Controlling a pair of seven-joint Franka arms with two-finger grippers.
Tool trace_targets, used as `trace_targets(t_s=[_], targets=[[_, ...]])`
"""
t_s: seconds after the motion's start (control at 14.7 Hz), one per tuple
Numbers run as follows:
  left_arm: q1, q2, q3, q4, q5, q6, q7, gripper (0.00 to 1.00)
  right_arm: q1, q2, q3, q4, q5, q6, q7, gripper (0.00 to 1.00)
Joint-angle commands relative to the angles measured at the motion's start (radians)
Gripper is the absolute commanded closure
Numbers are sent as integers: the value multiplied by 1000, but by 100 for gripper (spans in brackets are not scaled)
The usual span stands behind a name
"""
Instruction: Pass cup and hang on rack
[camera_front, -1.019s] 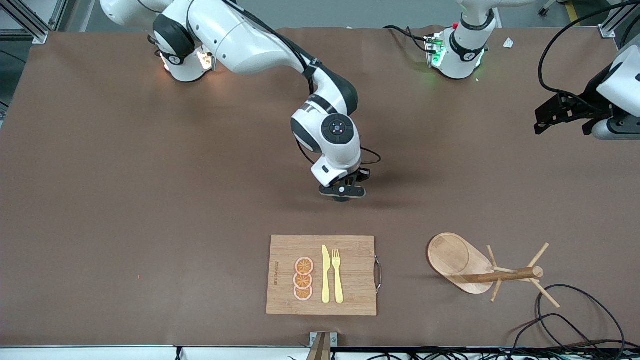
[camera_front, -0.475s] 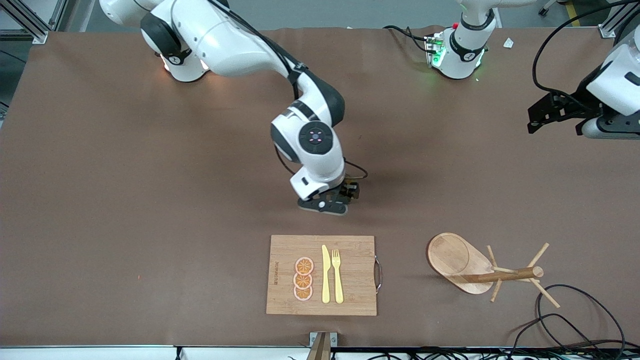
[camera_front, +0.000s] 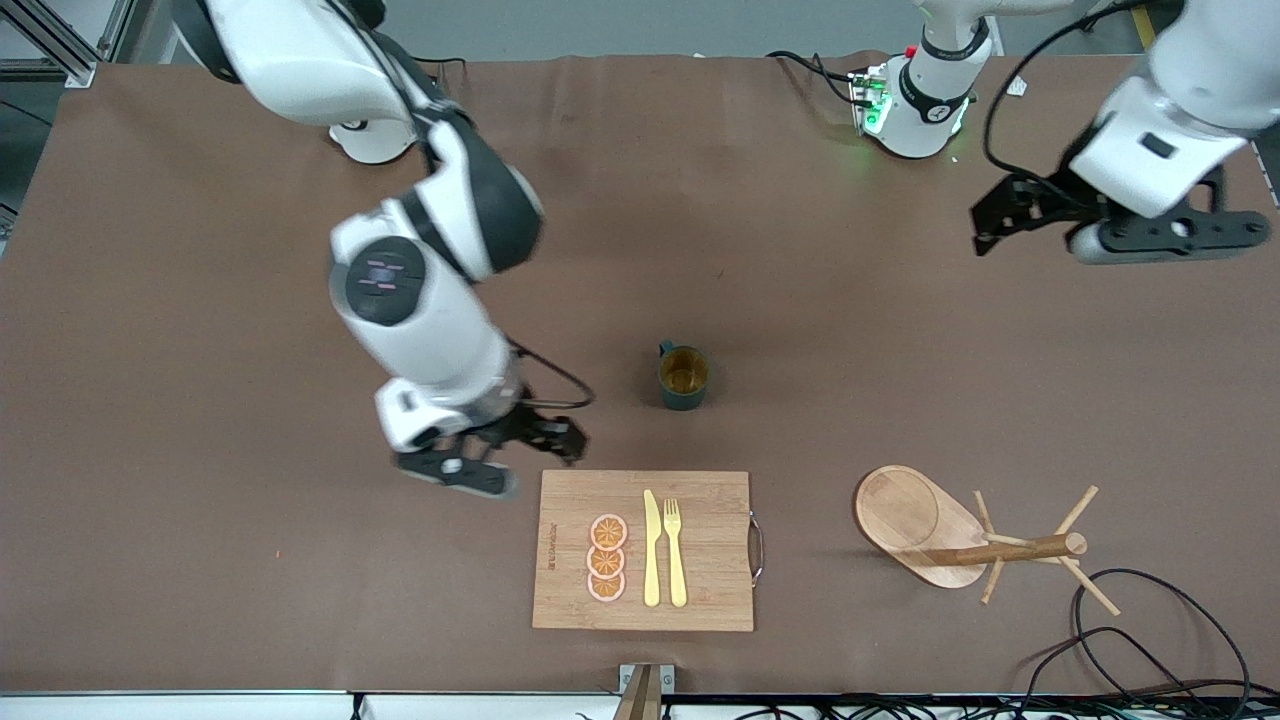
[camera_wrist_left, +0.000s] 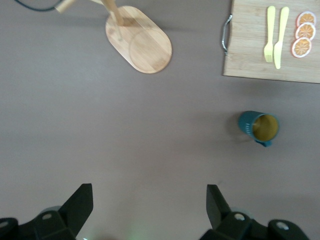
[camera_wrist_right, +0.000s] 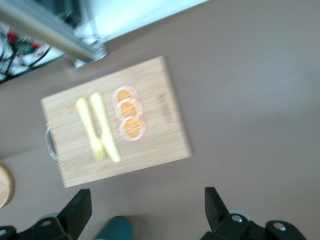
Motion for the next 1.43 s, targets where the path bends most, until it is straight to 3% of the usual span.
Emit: trace_targets(t_s=[0.0, 0.41, 0.61, 0.75, 0.95, 1.15, 1.36], targets=[[0, 9, -76, -18, 7, 7, -74, 0, -110, -103, 14, -87, -13, -74, -190, 0], [3, 6, -243, -180, 132, 175, -103, 0, -363, -271, 12, -307, -13, -79, -348, 0], [-3, 7, -332, -278, 177, 289, -236, 0, -446, -336, 12, -394, -13, -82, -427, 0], [-5, 22, -407, -350, 293, 365, -325, 0, -476, -385, 12, -436, -13, -84, -483, 0], [-58, 119, -478, -390, 425, 438, -539, 0, -502, -471, 11, -495, -16, -90, -560, 0], [-178, 269, -479, -386, 641, 449, -829, 0, -526, -561, 11, -574, -19, -88, -616, 0], [-273, 383, -479, -397, 845, 461, -1107, 0, -522, -612, 14, -580, -36, -119, -617, 0]])
